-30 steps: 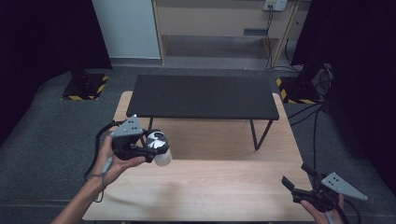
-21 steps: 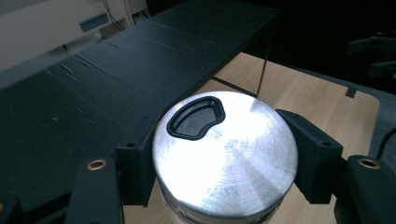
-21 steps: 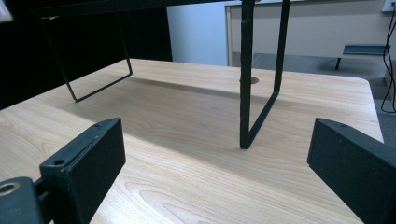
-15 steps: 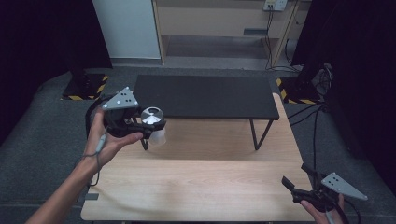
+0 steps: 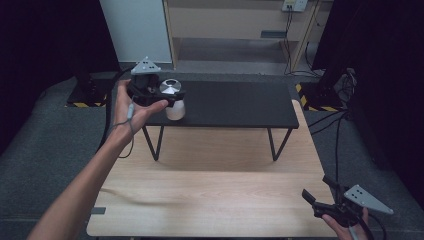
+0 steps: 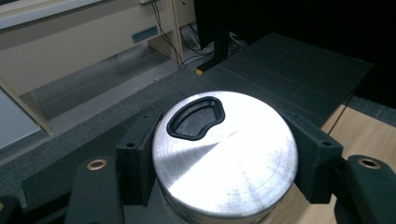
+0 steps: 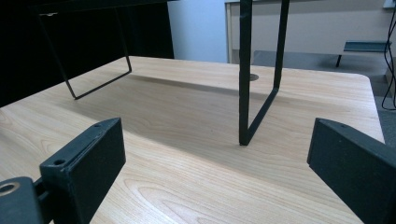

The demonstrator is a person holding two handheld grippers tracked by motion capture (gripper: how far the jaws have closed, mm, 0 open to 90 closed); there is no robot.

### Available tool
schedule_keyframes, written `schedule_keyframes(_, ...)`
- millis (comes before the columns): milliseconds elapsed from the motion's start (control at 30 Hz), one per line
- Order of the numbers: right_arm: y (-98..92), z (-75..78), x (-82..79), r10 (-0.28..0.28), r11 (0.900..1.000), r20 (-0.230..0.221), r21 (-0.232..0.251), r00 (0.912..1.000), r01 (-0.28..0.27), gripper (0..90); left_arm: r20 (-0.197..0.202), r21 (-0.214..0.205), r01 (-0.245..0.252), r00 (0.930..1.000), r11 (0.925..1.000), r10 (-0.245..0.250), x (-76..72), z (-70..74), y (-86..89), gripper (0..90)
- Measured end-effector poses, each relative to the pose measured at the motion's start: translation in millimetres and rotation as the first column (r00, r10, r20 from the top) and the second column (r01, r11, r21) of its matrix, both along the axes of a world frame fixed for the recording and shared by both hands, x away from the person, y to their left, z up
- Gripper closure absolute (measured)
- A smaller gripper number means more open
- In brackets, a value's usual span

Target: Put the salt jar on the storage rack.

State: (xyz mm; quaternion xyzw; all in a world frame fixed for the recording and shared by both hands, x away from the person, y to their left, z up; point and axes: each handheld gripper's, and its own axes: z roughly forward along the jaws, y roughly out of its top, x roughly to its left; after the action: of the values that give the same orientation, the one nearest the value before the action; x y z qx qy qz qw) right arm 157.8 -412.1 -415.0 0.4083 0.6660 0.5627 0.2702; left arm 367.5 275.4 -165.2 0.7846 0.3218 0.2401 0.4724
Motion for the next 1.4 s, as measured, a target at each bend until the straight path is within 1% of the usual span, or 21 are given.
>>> schedule_keyframes(100, 0.1, 0.0, 0.5, 0.003, 1.0, -0.001, -0.002, 1.0, -0.003, 4.1, -0.009, -0.02, -0.003, 1.0, 0.9998, 0.003, 9.7, -3.8, -0.1, 34.0)
schedule_keyframes(167, 0.0, -0.3, 1.2, 0.006, 1.0, -0.003, -0.005, 1.0, -0.006, 4.1, -0.01, -0.008, -0.002, 0.9999, 1.0, 0.002, 17.4, -6.3, -2.6, 34.0)
schedule_keyframes(233, -0.1, -0.3, 1.2, 0.006, 1.0, -0.003, -0.005, 1.0, -0.006, 4.1, -0.009, 0.021, 0.002, 1.0, 0.9998, -0.002, 23.8, -8.3, -5.9, 34.1)
schedule_keyframes(267, -0.3, -0.4, 1.1, 0.005, 1.0, -0.003, -0.004, 1.0, -0.005, 4.1, -0.007, 0.022, -0.003, 1.0, 0.9998, 0.003, 25.7, -11.0, -6.9, 34.0)
schedule_keyframes(333, -0.4, -0.3, 0.7, 0.003, 1.0, -0.003, -0.001, 1.0, -0.003, 4.1, -0.024, 0.013, 0.0, 0.9997, 0.9999, 0.001, 31.8, -15.1, -6.1, 34.1)
schedule_keyframes(433, -0.7, -0.6, 0.7, 0.002, 1.0, -0.003, 0.0, 1.0, -0.002, 4.1, -0.032, 0.004, 0.001, 0.9995, 1.0, -0.001, 37.2, -21.1, -5.2, 34.0)
schedule_keyframes(467, -0.7, -0.5, 1.2, 0.004, 1.0, -0.006, -0.002, 1.0, -0.004, 4.1, -0.037, -0.001, -0.006, 0.9993, 1.0, 0.006, 38.5, -24.0, -5.2, 34.0)
schedule_keyframes(500, -0.7, -0.5, 1.2, 0.004, 1.0, -0.006, -0.002, 1.0, -0.004, 4.1, -0.037, -0.001, -0.006, 0.9993, 1.0, 0.006, 38.5, -24.0, -5.2, 34.0)
schedule_keyframes(600, -0.7, -0.5, 1.2, 0.004, 1.0, -0.007, -0.002, 1.0, -0.004, 4.1, -0.045, 0.014, -0.009, 0.999, 0.9999, 0.009, 40.5, -25.4, -6.4, 34.0)
schedule_keyframes(700, -0.7, -0.5, 1.5, 0.006, 1.0, -0.008, -0.003, 0.9999, -0.006, 4.1, -0.043, -0.024, -0.025, 0.9988, 0.9994, 0.024, 40.3, -33.0, -3.4, 34.0)
schedule_keyframes(767, -0.6, -0.5, 1.4, 0.007, 1.0, -0.007, -0.003, 1.0, -0.007, 4.1, -0.042, -0.029, -0.018, 0.9989, 0.9994, 0.017, 41.8, -34.2, -2.2, 33.8)
schedule_keyframes(800, -0.5, -0.4, 1.5, 0.007, 1.0, -0.006, -0.004, 1.0, -0.007, 4.1, -0.04, -0.043, -0.024, 0.9989, 0.9988, 0.022, 41.5, -35.1, -1.6, 32.9)
schedule_keyframes(867, -0.5, -0.3, 1.6, 0.009, 0.9999, -0.006, -0.006, 0.9999, -0.009, 4.1, -0.028, -0.086, -0.039, 0.9989, 0.9955, 0.036, 40.1, -36.0, 2.1, 21.1)
schedule_keyframes(900, -0.5, -0.3, 1.3, 0.009, 0.9999, -0.004, -0.006, 1.0, -0.009, 4.1, -0.035, -0.114, -0.036, 0.9989, 0.9929, 0.032, 40.7, -35.7, 5.5, 16.5)
schedule_keyframes(933, -0.5, -0.3, 1.3, 0.009, 0.9999, -0.004, -0.006, 1.0, -0.009, 4.1, -0.044, -0.153, -0.034, 0.9987, 0.9876, 0.027, 40.8, -36.1, 9.1, 16.5)
schedule_keyframes(967, -0.6, -0.3, 1.4, 0.009, 0.9999, -0.003, -0.006, 1.0, -0.009, 4.1, -0.041, -0.188, -0.028, 0.9989, 0.9818, 0.021, 39.7, -36.3, 12.6, 14.6)
schedule_keyframes(1000, -0.8, -0.3, 1.6, 0.01, 0.9999, -0.003, -0.007, 0.9999, -0.01, 4.1, -0.037, -0.191, -0.028, 0.9991, 0.9812, 0.021, 38.5, -34.9, 13.1, 14.5)
schedule_keyframes(1067, -0.6, -0.2, 1.5, 0.01, 0.9999, -0.006, -0.006, 0.9999, -0.01, 4.1, -0.024, -0.184, -0.022, 0.9995, 0.9827, 0.018, 35.2, -28.8, 14.9, 12.4)
schedule_keyframes(1200, 0.6, 0.7, 0.9, 0.014, 0.9999, 0.001, -0.01, 0.9999, -0.014, 4.1, -0.002, -0.188, -0.01, 1.0, 0.9822, 0.01, 27.8, -19.1, 20.5, 12.4)
schedule_keyframes(1333, 0.5, 0.4, 1.3, 0.015, 0.9998, 0.0, -0.008, 0.9999, -0.015, 4.1, 0.02, -0.201, 0.014, 0.9998, 0.9795, -0.01, 19.5, -11.6, 28.3, 10.9)
schedule_keyframes(1400, 0.5, 0.4, 1.3, 0.015, 0.9999, -0.001, -0.008, 0.9999, -0.015, 4.1, 0.026, -0.194, 0.033, 0.9992, 0.9804, -0.029, 14.5, -6.2, 32.4, 10.0)
